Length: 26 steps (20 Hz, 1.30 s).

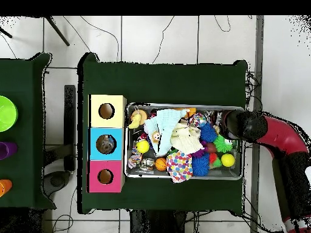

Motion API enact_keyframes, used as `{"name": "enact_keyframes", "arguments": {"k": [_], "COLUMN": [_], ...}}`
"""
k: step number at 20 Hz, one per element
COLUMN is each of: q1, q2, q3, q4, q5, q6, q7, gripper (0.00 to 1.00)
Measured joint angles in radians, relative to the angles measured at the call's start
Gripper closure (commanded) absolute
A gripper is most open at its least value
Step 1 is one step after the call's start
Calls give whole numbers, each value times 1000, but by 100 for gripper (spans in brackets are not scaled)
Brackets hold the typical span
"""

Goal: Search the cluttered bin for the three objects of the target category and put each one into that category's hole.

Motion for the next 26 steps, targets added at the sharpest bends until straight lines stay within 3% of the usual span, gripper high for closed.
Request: {"name": "enact_keyframes", "arguments": {"k": [26], "q1": [-26], "q2": [2], "q3": [29], "q4": [-71], "q5": [0], "q6": [13], "q7": [-18], "gripper": [0]}}
